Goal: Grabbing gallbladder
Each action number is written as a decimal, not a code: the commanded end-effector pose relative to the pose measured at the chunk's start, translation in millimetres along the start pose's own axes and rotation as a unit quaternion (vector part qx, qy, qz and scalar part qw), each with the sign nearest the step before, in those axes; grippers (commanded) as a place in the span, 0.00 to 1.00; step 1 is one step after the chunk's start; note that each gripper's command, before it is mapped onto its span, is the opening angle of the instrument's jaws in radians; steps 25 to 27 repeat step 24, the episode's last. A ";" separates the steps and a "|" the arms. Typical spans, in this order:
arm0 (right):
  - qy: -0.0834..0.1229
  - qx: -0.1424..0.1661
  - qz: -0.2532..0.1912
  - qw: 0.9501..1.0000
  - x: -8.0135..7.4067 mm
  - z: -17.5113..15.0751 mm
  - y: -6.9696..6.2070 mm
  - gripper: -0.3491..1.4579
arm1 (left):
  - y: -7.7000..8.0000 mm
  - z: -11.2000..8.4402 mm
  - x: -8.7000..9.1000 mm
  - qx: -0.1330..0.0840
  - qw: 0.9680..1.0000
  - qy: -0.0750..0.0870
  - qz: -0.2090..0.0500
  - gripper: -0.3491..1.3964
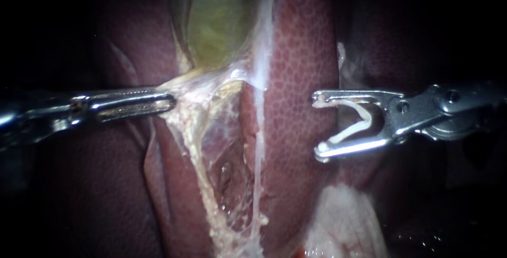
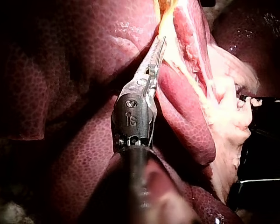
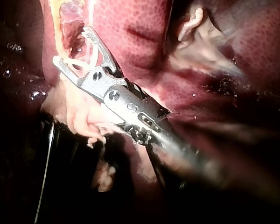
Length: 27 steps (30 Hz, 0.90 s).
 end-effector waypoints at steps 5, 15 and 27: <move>0.000 0.000 0.000 1.000 0.0 0.0 0.0 0.50 | -0.2 -0.4 -0.9 -0.001 1.000 -0.007 0.002 0.00; 0.000 0.000 0.000 1.000 0.0 0.0 0.0 0.50 | -0.5 -0.4 -1.0 -0.003 1.000 -0.007 0.002 0.00; 0.000 0.000 0.000 1.000 0.0 0.0 0.0 0.50 | -0.6 -0.5 -1.0 -0.005 1.000 -0.008 0.001 0.00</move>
